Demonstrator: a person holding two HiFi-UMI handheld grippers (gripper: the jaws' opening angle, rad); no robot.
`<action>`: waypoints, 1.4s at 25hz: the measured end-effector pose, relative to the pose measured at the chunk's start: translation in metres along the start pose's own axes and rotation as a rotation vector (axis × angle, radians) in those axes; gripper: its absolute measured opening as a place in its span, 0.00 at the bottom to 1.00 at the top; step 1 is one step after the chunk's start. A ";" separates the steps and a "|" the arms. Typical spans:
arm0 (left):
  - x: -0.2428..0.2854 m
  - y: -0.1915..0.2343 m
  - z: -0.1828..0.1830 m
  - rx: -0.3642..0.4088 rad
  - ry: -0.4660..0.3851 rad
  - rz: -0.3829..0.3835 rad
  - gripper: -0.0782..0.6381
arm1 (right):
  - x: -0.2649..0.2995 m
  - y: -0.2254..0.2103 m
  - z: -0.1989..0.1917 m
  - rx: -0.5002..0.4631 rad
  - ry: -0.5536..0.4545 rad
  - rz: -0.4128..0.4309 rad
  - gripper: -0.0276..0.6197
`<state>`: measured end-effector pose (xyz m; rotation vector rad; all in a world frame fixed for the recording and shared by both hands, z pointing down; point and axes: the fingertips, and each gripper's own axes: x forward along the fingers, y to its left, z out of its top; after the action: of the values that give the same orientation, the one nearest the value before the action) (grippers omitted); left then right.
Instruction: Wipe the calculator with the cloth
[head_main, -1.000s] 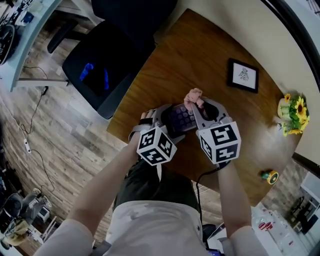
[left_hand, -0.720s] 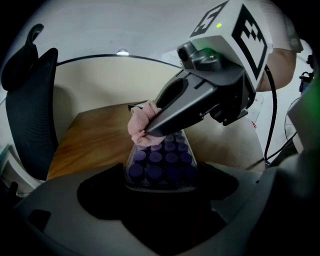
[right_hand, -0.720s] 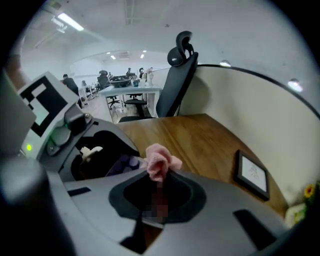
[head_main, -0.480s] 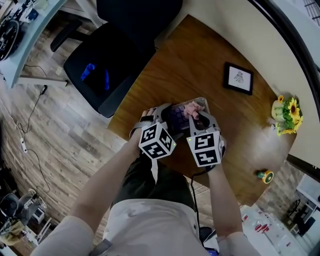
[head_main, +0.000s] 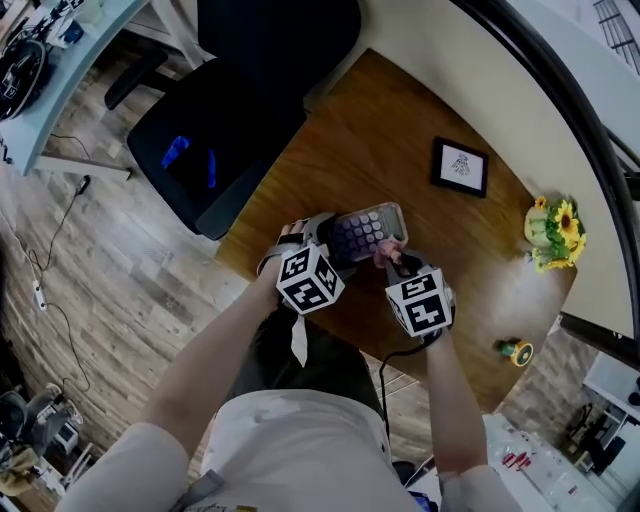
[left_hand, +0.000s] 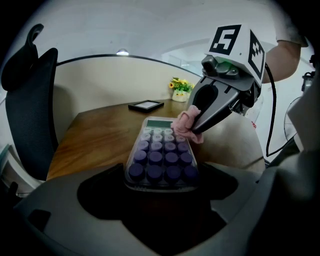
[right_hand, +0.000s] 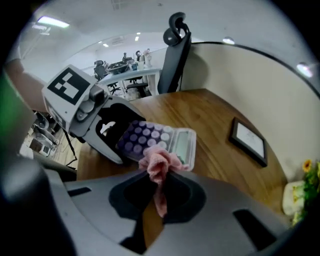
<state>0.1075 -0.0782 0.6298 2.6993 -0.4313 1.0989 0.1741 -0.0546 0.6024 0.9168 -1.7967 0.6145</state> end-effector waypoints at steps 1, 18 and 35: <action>0.000 0.000 0.000 -0.001 0.000 0.002 0.79 | -0.004 -0.003 -0.006 0.010 0.023 -0.004 0.11; -0.001 -0.001 0.001 0.000 -0.002 -0.001 0.79 | 0.021 0.009 0.100 0.126 -0.268 -0.036 0.14; -0.001 -0.001 0.001 0.001 -0.002 -0.001 0.79 | 0.005 0.039 0.020 -0.012 -0.158 -0.031 0.12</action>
<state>0.1083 -0.0773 0.6285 2.7012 -0.4303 1.0964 0.1307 -0.0486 0.5987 1.0072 -1.9206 0.5234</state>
